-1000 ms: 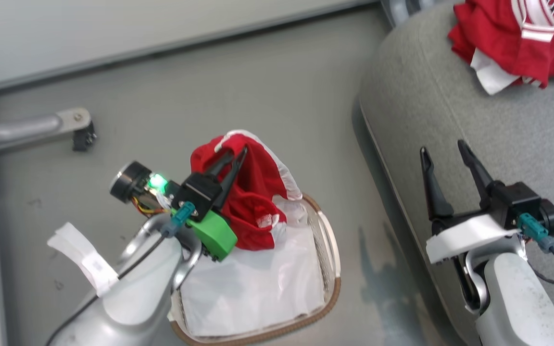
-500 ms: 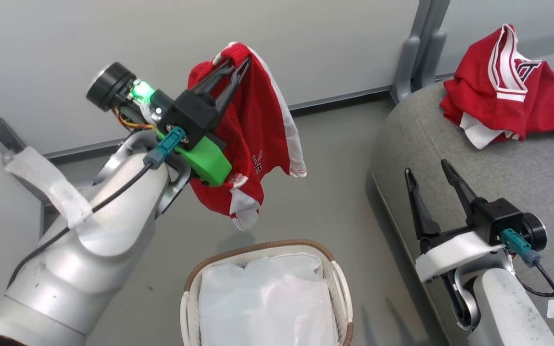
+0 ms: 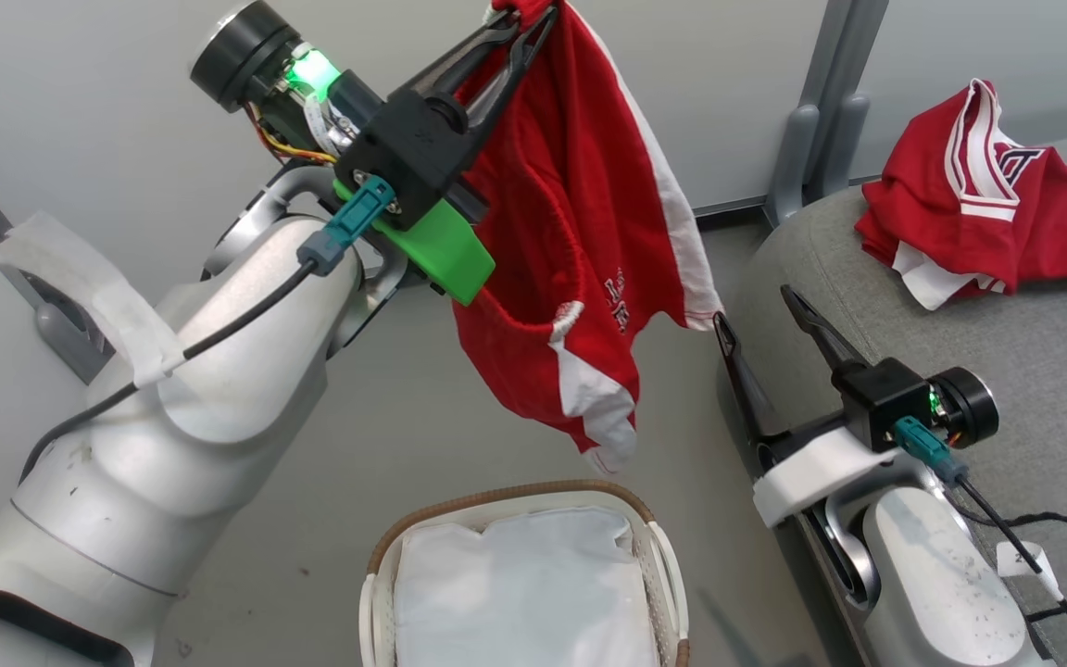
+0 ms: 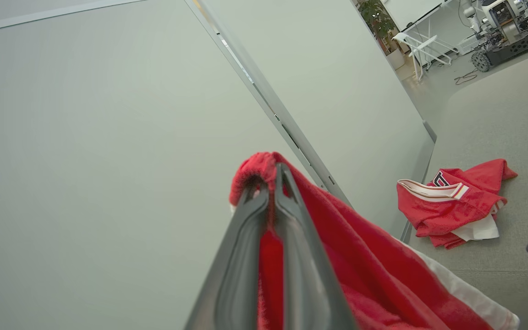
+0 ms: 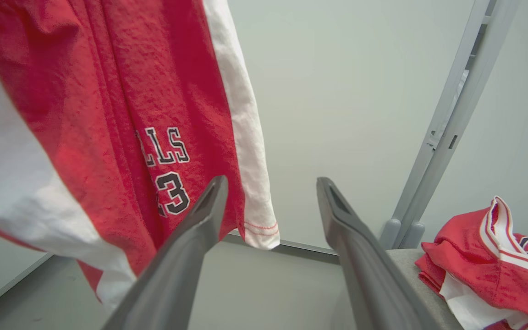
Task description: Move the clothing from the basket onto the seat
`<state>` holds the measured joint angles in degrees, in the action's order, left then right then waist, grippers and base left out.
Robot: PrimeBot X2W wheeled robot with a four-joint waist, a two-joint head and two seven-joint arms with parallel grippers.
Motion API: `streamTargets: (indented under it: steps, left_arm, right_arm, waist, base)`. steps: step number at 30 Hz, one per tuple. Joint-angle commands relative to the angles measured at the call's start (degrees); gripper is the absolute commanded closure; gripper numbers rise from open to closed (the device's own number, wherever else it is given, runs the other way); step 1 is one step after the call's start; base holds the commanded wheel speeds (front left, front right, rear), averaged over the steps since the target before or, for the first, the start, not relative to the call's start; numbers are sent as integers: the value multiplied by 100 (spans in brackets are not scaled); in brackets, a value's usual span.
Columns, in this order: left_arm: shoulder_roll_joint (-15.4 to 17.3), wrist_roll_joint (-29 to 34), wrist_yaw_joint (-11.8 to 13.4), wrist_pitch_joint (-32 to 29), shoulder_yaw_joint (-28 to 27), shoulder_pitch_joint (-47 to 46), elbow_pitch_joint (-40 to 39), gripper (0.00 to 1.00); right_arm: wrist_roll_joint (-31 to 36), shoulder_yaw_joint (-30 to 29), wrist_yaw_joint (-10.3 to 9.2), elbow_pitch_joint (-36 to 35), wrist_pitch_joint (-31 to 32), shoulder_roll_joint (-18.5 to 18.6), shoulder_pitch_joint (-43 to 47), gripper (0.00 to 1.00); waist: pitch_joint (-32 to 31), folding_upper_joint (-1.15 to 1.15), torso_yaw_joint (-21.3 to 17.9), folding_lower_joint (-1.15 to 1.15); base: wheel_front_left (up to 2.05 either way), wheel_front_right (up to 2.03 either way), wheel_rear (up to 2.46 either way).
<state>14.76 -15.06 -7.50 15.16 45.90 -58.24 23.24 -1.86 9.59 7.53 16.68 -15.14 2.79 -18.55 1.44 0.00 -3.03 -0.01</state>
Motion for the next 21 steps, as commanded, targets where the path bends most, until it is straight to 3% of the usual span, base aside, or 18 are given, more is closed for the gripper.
streamTargets:
  steps: [1,8,21]
  left_arm:
    - [-37,-75,8,-3,32,-82,-52,100]
    - [-96,-111,8,-4,220,-125,-264,100]
    - [-90,-399,8,-3,792,-154,-592,100]
  right_arm:
    - [127,-21,-8,73,-2,21,-143,0]
    - [584,85,-8,606,-1,27,-613,0]
    - [-415,2211,-8,1473,-2,766,-1587,0]
  waist:
    - [-34,0,59,1]
    - [-92,0,208,1]
    - [-224,0,443,1]
  base:
    - [0,0,0]
    - [0,0,0]
    - [0,0,0]
